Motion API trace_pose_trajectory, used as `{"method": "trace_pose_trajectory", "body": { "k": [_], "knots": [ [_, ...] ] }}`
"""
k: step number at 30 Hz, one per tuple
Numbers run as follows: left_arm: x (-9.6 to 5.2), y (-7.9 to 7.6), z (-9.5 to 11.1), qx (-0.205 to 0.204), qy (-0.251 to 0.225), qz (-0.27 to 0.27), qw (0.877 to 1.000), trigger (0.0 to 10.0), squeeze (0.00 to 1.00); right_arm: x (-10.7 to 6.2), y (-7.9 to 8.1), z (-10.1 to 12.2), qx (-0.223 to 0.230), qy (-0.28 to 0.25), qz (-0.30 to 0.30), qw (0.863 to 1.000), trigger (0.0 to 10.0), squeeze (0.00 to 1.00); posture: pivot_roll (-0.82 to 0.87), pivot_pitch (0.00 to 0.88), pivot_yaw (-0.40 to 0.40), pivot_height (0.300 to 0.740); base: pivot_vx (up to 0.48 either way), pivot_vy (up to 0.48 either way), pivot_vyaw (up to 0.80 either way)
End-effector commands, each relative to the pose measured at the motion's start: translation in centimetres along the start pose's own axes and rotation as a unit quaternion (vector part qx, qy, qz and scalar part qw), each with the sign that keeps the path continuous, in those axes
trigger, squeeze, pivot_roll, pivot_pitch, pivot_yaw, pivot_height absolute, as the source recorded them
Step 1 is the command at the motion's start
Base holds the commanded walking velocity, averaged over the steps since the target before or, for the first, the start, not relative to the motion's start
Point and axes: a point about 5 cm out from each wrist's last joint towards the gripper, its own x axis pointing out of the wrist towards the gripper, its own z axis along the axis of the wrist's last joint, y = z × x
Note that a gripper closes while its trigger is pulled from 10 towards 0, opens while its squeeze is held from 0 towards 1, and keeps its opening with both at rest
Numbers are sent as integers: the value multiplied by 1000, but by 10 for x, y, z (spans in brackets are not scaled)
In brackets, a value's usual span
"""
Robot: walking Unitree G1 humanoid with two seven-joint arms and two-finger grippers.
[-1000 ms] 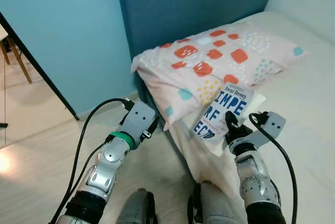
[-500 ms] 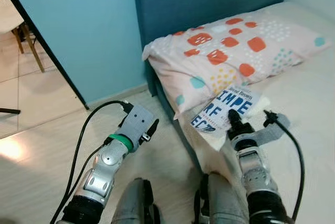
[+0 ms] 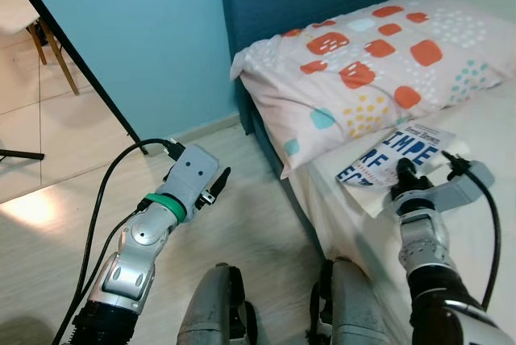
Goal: Clean up the room
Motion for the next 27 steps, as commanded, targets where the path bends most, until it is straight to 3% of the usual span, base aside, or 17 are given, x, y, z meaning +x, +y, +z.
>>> {"method": "trace_pose_trajectory", "body": {
  "k": [1,7,8,9,17,18,19,20,27],
  "knots": [
    [-7,0,-6,-5,17,-5,1000,10000,0,-1,-8,0,10,-1,-22,1000,10000,0,116,276,153,621,0,0,0],
    [-13,0,-5,-5,22,-9,1000,10000,0,4,-10,3,38,2,-38,999,10000,0,132,287,155,621,0,0,0],
    [-15,0,-5,-5,25,-9,1000,10000,0,5,-10,4,36,5,-41,999,10000,733,139,289,154,621,0,0,0],
    [-16,0,-5,-6,27,-9,1000,10000,0,7,-10,7,31,5,-42,999,10000,1000,139,291,153,621,0,0,0],
    [-17,-1,-6,-8,34,-9,999,10000,0,12,-12,22,5,-8,-51,999,10000,1000,128,287,149,621,0,0,0],
    [-15,-2,-6,-10,34,-9,999,10000,0,13,-14,28,0,-19,-56,998,10000,294,114,278,147,621,0,0,0],
    [-15,-2,-6,-10,34,-9,999,10000,0,13,-14,28,0,-19,-56,998,10000,294,114,278,147,621,0,0,0],
    [-14,-3,-6,-11,34,-10,999,10000,0,14,-17,33,-3,-28,-59,998,10000,0,112,277,146,621,0,0,0],
    [-6,-7,-4,-18,29,-11,999,10000,0,12,-23,43,7,-60,-60,996,10000,0,74,247,136,621,0,0,0]
  ]
}}
